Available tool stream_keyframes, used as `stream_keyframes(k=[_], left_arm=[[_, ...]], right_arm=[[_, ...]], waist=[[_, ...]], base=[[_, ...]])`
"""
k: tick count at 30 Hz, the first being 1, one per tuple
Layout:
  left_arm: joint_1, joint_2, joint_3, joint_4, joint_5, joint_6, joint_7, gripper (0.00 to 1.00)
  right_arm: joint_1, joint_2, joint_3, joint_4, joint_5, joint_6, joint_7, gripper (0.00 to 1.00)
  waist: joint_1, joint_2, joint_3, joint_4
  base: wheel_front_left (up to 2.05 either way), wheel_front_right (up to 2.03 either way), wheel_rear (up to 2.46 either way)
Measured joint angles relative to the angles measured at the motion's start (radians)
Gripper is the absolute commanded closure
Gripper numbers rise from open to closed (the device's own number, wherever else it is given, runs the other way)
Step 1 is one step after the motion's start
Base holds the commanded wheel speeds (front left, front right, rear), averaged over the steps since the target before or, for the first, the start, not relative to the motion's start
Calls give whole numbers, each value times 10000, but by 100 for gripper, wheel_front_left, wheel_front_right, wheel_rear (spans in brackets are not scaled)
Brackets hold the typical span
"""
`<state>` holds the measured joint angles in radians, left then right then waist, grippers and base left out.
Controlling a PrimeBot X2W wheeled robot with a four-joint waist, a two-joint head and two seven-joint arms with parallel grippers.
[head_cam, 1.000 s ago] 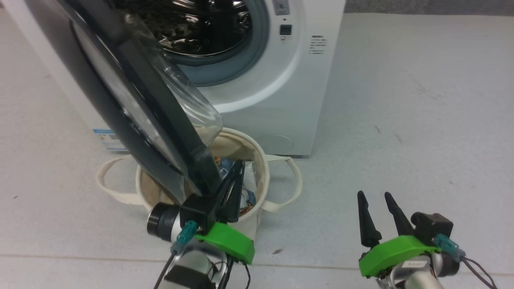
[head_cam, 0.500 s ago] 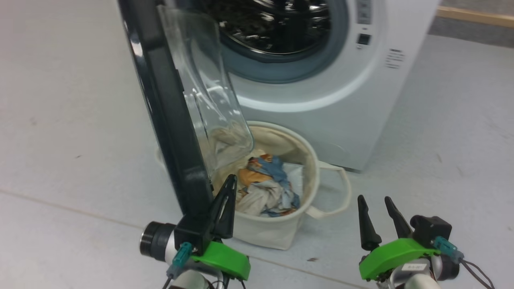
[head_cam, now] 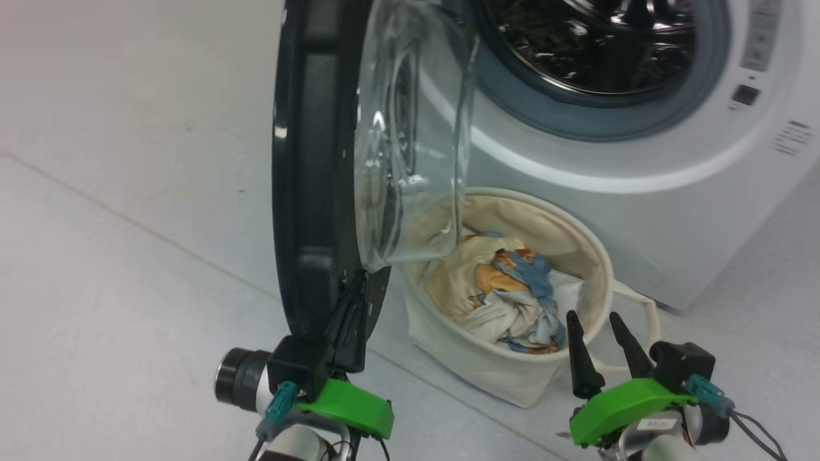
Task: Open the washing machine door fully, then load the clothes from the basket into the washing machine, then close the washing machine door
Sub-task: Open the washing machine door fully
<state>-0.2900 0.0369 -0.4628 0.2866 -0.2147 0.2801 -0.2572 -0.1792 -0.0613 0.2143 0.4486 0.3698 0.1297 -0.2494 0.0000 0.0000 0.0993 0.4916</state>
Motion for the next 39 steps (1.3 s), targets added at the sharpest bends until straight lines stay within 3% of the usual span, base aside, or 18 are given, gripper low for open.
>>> stream_keyframes(k=[4,12,21,30,39], left_arm=[[-26,-8,134,-29,-13,-2,0,100],[-386,-23,986,-40,-178,15,0,100],[-741,63,3346,-84,-746,274,0,100],[-1795,182,5394,752,-1565,-589,0,100],[-3199,470,6314,2370,-1622,-1235,0,100]], right_arm=[[-55,-2,236,155,-38,0,0,0],[-845,-163,800,282,-88,0,0,0],[-985,-798,734,349,-176,0,0,0],[-1187,-1310,612,155,-293,0,0,0],[-1598,-1697,859,115,-368,0,4,0]], waist=[[0,0,174,416],[0,0,819,560],[1,0,1622,599],[1,0,2453,617],[2,0,2999,616]], base=[[0,0,0],[0,0,0],[0,0,0],[0,0,0],[0,0,0]])
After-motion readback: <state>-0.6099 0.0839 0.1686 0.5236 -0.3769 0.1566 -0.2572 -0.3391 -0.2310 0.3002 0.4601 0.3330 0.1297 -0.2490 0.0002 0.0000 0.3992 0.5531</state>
